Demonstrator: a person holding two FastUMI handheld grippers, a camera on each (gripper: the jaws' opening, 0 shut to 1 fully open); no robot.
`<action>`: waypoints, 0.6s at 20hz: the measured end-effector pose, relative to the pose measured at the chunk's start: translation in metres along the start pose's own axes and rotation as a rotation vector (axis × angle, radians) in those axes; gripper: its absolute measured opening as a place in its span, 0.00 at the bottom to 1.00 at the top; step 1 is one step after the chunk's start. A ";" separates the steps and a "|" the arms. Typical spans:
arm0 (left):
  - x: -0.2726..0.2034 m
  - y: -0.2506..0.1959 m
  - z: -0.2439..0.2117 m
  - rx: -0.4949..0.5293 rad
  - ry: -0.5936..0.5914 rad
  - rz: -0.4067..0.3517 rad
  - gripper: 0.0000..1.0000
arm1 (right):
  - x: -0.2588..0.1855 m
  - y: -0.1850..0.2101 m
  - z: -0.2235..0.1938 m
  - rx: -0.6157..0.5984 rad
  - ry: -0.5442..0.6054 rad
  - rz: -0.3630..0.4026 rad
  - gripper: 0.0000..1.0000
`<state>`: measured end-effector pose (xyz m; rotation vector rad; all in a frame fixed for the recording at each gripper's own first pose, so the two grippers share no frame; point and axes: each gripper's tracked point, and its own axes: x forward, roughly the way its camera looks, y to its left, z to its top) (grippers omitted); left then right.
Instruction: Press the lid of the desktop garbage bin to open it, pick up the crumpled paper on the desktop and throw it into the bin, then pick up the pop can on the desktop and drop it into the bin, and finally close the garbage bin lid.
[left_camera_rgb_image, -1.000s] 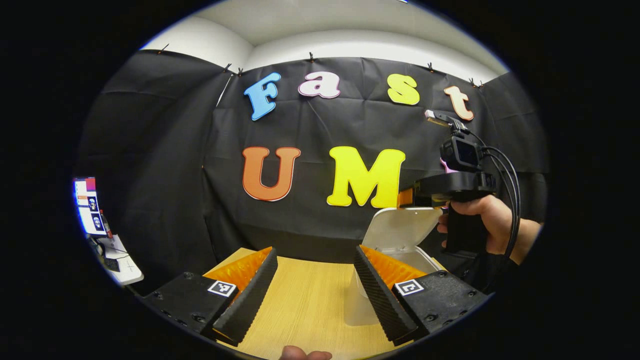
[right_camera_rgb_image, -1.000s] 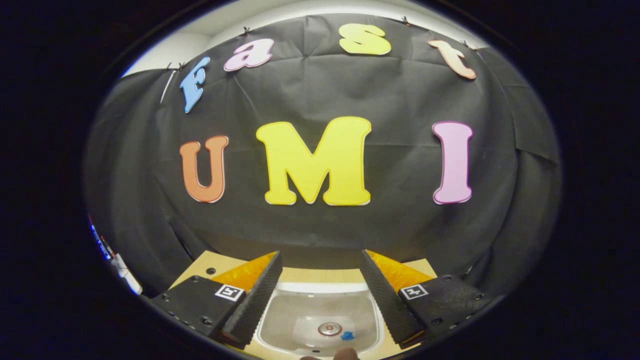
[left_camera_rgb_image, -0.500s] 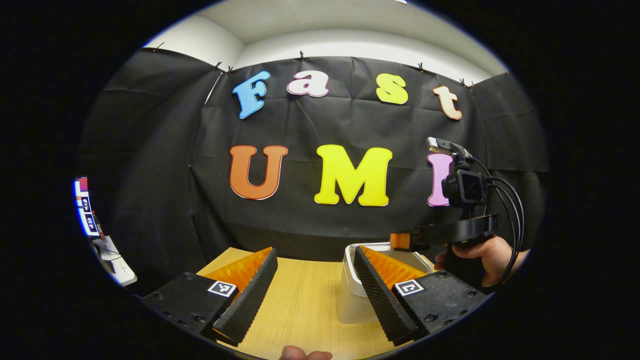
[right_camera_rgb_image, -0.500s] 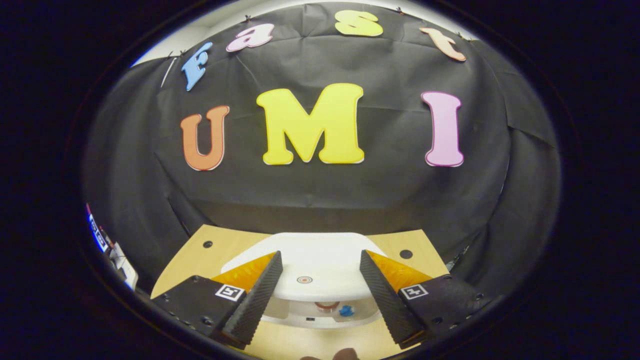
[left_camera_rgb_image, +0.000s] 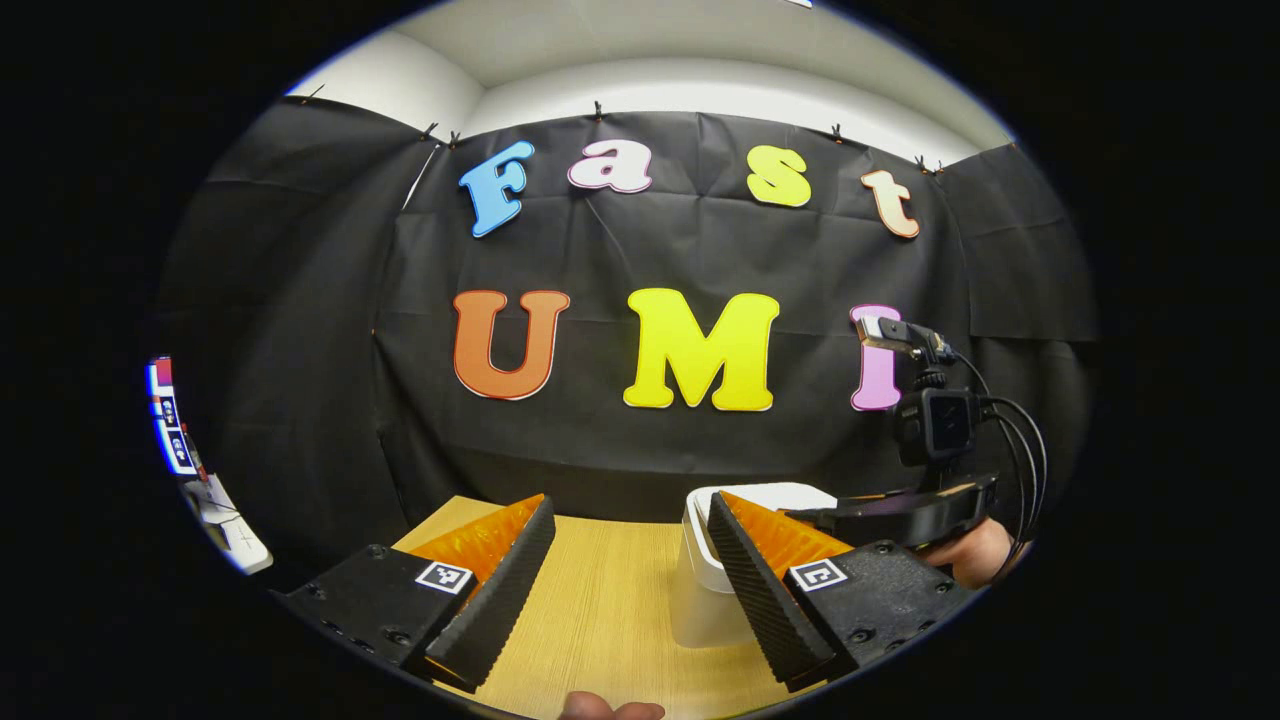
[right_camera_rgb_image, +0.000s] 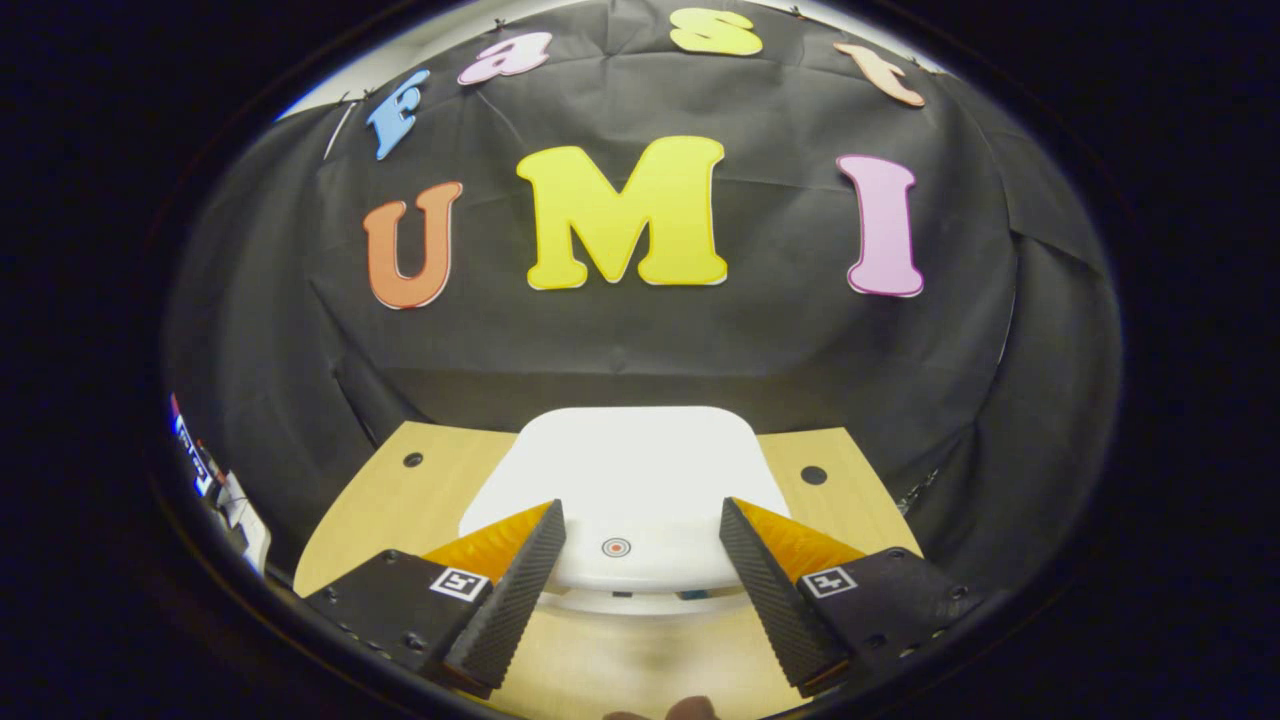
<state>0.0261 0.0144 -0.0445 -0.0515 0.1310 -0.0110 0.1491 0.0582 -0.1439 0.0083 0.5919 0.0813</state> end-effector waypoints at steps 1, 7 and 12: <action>0.000 0.000 -0.001 0.001 0.000 -0.002 0.99 | 0.001 0.000 -0.005 -0.008 0.005 -0.001 0.94; -0.003 0.000 -0.007 -0.006 0.014 0.001 0.99 | 0.005 -0.001 -0.017 -0.018 0.011 -0.004 0.98; -0.005 0.002 -0.010 -0.014 0.017 0.006 0.99 | 0.006 0.001 -0.020 -0.037 -0.007 -0.013 0.98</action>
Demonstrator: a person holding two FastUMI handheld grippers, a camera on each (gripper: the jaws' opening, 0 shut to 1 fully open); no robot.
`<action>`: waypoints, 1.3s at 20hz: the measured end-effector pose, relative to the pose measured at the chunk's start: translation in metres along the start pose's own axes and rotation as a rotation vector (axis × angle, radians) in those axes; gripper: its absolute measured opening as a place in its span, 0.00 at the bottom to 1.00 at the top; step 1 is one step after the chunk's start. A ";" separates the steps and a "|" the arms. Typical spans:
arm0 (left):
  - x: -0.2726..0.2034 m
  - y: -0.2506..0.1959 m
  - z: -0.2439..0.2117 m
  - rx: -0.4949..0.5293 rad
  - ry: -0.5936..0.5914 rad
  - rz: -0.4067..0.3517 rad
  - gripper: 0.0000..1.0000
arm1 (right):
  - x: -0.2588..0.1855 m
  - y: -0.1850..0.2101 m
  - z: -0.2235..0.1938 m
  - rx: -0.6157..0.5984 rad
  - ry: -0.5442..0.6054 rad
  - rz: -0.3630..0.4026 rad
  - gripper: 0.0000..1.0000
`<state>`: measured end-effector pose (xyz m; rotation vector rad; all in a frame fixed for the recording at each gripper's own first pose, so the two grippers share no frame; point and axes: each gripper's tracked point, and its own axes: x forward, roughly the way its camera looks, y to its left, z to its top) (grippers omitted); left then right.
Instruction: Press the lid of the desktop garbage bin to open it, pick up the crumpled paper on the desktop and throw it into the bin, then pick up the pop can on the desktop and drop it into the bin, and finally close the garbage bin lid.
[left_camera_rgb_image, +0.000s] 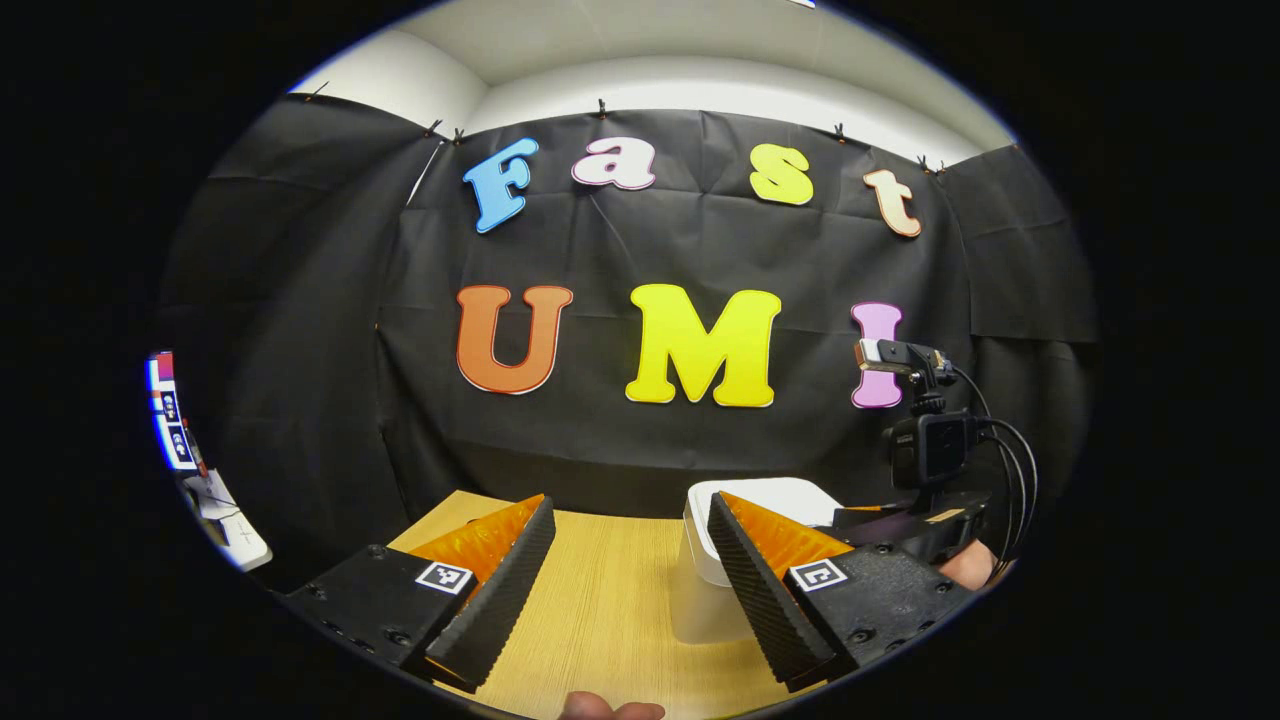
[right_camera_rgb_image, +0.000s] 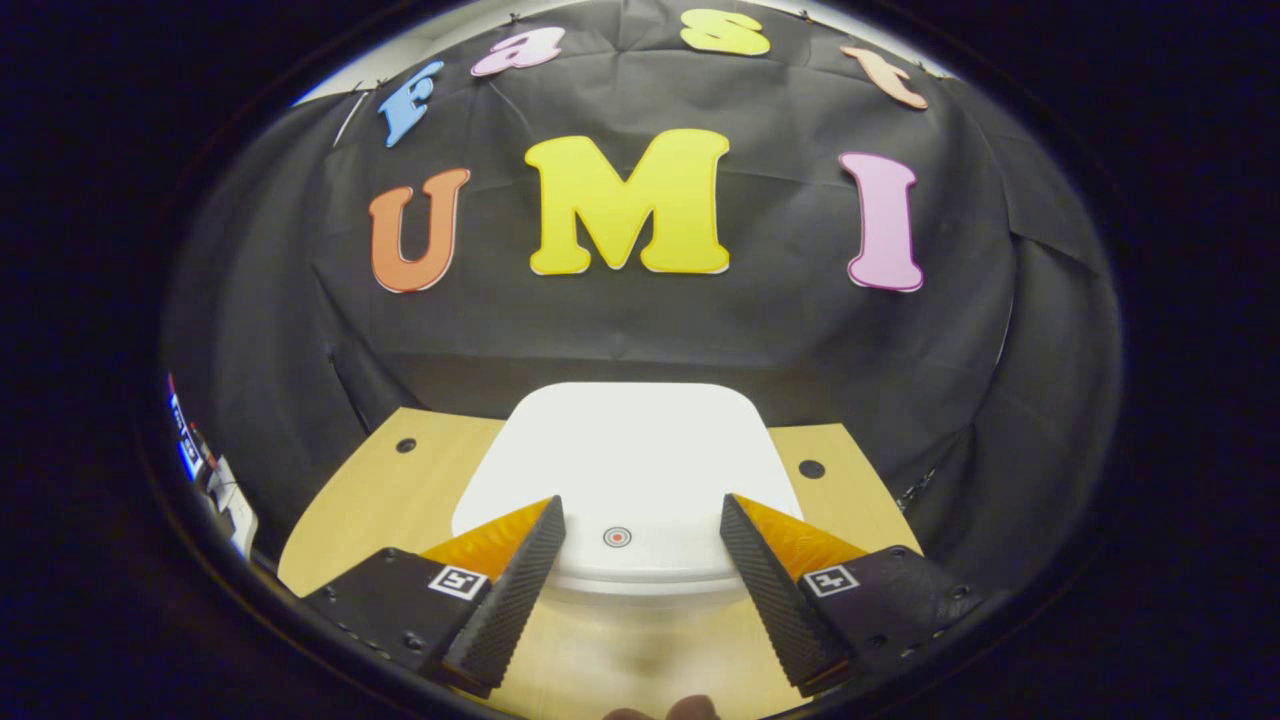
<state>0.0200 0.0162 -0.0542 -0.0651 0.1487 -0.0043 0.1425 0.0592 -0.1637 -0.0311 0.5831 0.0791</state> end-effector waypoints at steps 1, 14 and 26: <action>0.001 0.001 -0.001 0.006 0.003 0.004 0.99 | 0.001 0.000 -0.002 -0.009 -0.006 0.000 0.98; 0.008 -0.014 0.002 0.005 -0.006 -0.043 1.00 | 0.009 0.000 -0.016 -0.005 -0.157 0.042 0.99; 0.013 -0.019 0.020 0.014 -0.049 -0.057 0.99 | -0.013 -0.007 0.005 0.021 -0.249 0.008 0.97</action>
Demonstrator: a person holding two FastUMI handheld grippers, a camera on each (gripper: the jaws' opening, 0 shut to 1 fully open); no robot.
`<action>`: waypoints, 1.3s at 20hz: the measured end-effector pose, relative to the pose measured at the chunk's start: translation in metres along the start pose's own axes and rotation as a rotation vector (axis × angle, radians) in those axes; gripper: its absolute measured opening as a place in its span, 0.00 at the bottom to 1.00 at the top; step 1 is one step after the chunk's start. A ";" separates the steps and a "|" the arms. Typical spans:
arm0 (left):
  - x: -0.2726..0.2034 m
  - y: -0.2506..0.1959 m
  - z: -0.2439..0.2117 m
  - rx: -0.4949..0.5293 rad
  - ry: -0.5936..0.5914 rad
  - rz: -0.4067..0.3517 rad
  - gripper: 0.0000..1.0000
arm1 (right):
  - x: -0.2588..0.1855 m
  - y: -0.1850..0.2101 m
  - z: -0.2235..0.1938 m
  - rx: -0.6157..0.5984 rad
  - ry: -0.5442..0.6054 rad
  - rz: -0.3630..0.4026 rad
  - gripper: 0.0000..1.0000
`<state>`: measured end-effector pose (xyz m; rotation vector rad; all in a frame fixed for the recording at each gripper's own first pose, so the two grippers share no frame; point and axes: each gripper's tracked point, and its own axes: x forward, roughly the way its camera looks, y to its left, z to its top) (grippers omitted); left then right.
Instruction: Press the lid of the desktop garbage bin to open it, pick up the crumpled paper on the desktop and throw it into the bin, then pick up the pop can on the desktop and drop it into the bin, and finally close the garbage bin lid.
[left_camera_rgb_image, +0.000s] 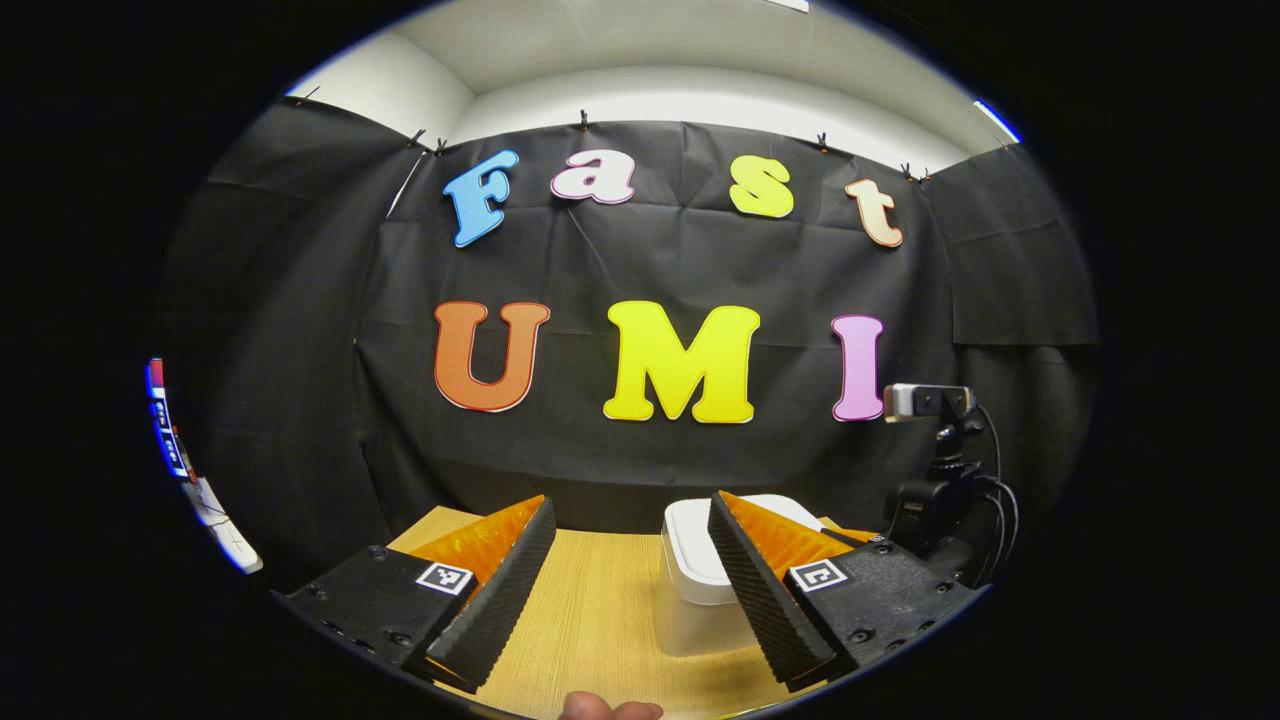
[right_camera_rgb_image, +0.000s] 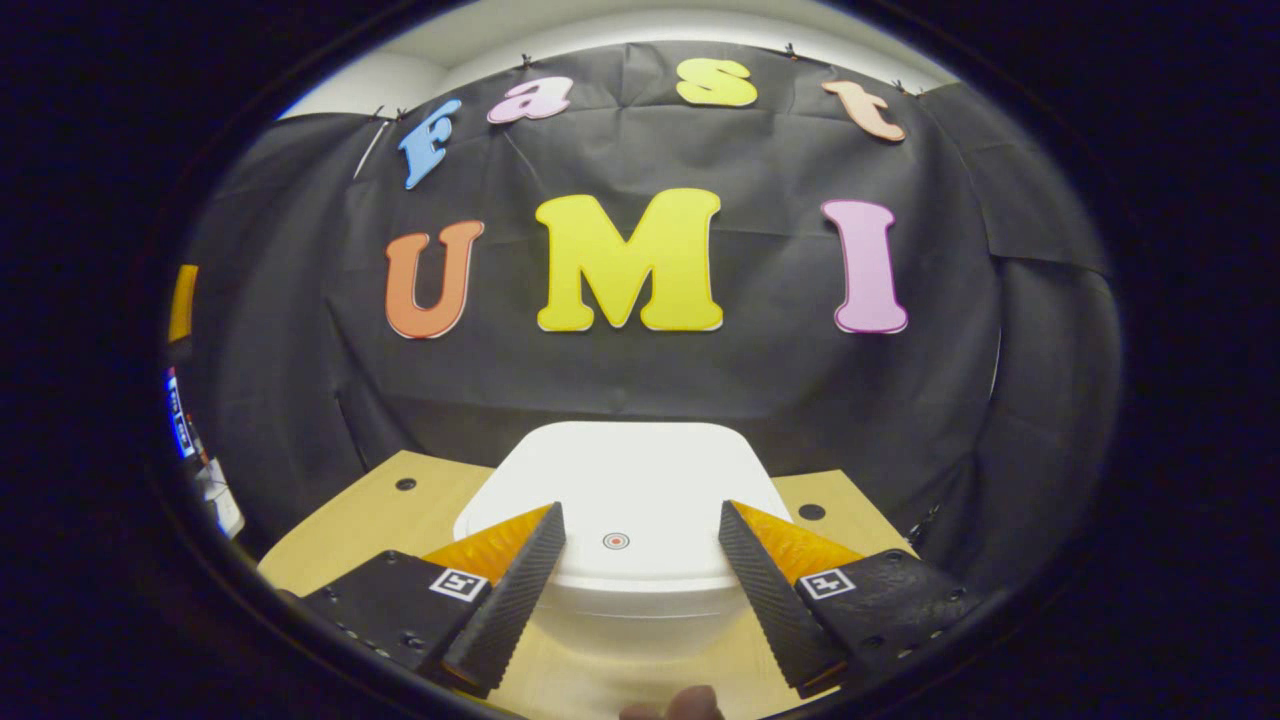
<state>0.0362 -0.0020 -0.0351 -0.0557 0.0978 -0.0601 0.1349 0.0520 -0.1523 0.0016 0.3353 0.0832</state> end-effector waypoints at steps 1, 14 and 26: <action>0.002 0.000 0.001 0.002 0.000 0.000 0.99 | -0.003 -0.002 0.004 -0.006 -0.007 -0.003 0.97; 0.034 -0.023 0.041 0.042 -0.070 -0.038 0.98 | -0.092 -0.077 0.107 0.021 -0.250 -0.100 0.95; 0.032 -0.045 0.033 0.005 -0.048 -0.046 0.99 | -0.105 -0.066 0.115 0.028 -0.285 -0.059 0.95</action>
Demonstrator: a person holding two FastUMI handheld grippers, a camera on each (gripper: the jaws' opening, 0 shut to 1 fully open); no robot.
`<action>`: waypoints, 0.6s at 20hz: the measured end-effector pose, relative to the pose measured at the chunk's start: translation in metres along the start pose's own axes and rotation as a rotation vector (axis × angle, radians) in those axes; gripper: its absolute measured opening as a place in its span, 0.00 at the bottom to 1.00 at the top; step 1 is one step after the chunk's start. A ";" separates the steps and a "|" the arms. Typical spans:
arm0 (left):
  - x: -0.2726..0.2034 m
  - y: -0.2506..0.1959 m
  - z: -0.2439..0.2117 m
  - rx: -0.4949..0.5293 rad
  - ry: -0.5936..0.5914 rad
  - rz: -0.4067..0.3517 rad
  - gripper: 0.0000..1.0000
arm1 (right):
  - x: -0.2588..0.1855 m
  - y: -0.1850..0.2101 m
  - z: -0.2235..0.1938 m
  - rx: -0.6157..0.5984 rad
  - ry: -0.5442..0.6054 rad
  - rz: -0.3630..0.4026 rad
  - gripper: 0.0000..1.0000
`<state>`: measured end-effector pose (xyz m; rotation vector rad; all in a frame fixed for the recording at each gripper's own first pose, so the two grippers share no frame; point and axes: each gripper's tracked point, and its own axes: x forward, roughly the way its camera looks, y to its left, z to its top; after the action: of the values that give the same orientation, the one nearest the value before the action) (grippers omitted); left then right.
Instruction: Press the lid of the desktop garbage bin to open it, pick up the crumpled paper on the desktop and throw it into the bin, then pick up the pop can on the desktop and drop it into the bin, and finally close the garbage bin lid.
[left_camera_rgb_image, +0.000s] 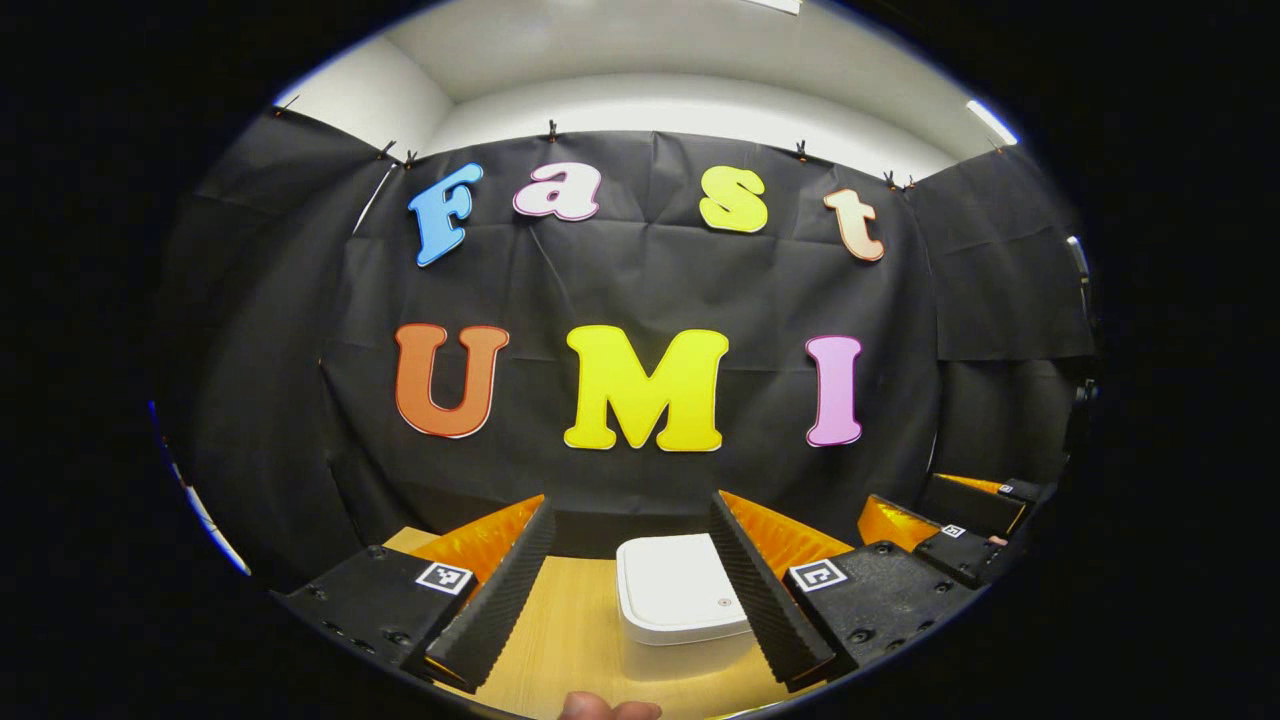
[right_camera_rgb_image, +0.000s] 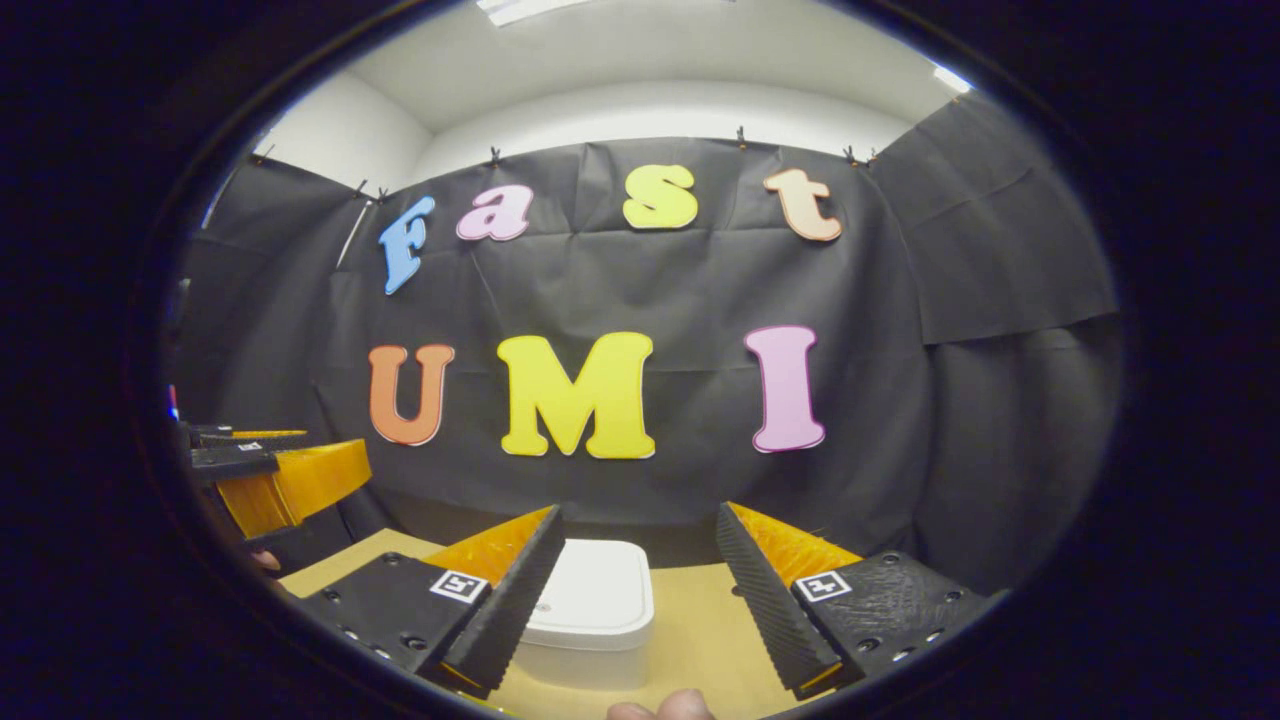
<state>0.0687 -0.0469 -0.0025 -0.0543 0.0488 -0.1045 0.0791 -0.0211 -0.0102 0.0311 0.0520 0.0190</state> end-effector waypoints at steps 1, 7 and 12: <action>-0.001 0.000 0.001 -0.004 -0.002 0.004 0.99 | 0.000 0.001 -0.002 0.002 0.001 0.005 0.95; -0.003 0.002 -0.001 0.003 -0.015 0.012 0.99 | 0.002 0.007 -0.001 -0.019 -0.002 0.020 0.95; 0.000 -0.003 -0.005 0.005 -0.004 0.013 0.99 | 0.003 0.001 -0.007 -0.026 0.014 0.017 0.95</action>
<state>0.0681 -0.0500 -0.0078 -0.0491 0.0454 -0.0910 0.0822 -0.0200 -0.0170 0.0052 0.0652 0.0364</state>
